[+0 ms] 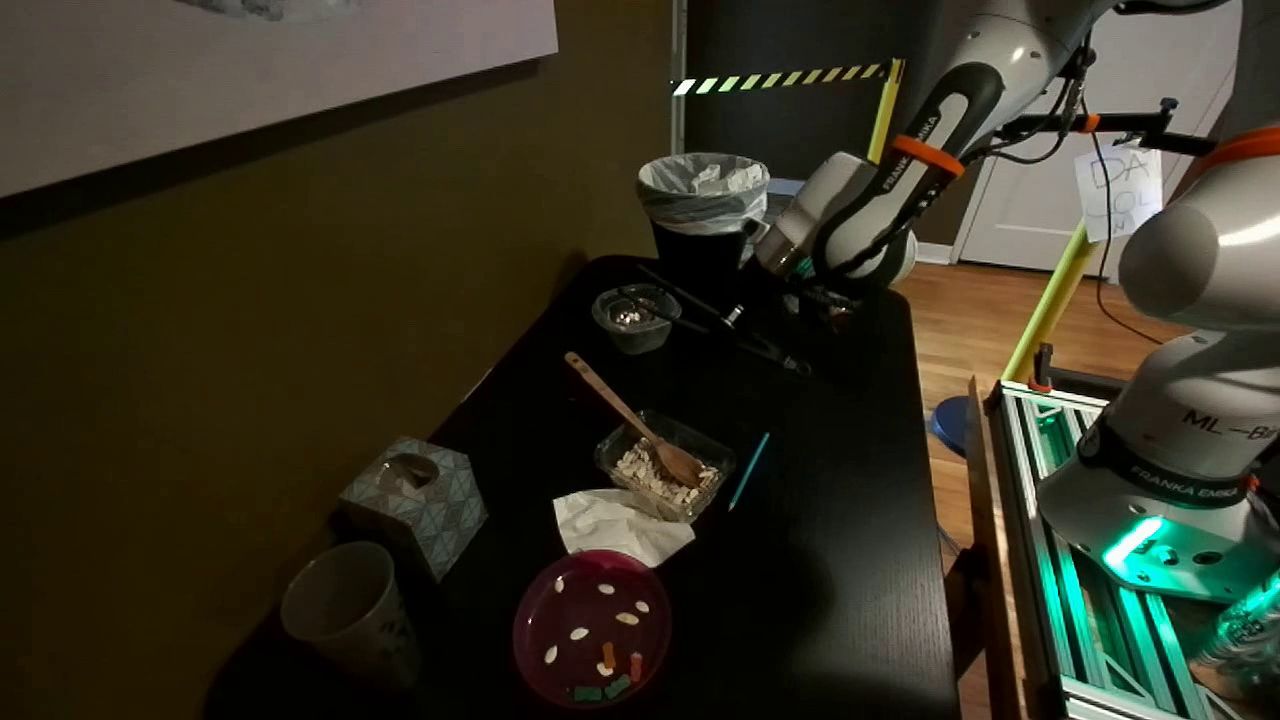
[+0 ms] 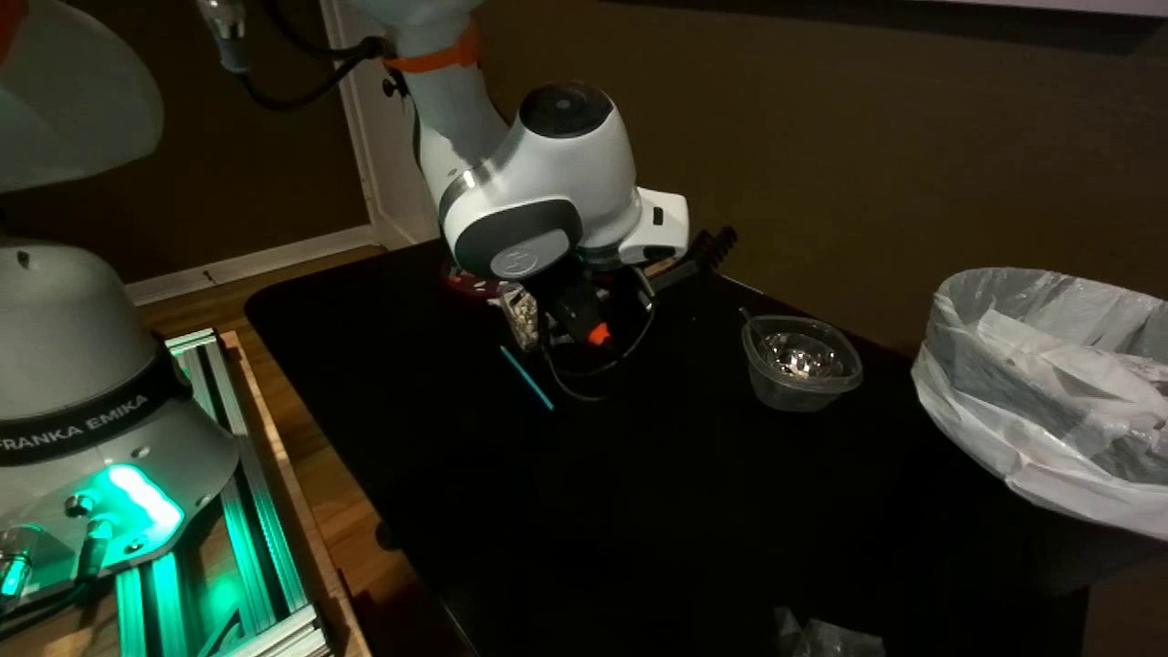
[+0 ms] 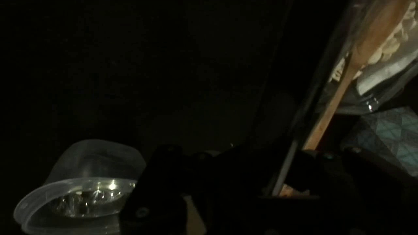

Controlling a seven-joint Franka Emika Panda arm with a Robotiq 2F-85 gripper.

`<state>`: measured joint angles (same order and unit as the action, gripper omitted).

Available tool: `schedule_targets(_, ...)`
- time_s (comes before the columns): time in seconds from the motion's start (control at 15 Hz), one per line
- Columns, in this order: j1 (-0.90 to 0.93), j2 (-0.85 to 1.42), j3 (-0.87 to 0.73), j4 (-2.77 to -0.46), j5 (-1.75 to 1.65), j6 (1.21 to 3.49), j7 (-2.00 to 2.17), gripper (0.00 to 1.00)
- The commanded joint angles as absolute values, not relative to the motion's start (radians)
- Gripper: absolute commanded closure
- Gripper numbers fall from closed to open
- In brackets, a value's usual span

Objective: Put the tongs in the box on the left

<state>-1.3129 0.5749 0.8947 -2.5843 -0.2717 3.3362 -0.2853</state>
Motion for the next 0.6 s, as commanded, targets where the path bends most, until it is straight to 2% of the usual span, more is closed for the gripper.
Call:
schedule_targets(0.0,-1.495,0.676,1.032,-2.620,-0.376,3.430,-0.238,1.00)
schedule_targets(0.27,-1.502,0.684,1.019,-2.671,-0.513,3.638,-0.234,1.00)
schedule_targets(0.53,-1.349,0.610,0.906,-2.710,-0.598,3.933,-0.219,1.00)
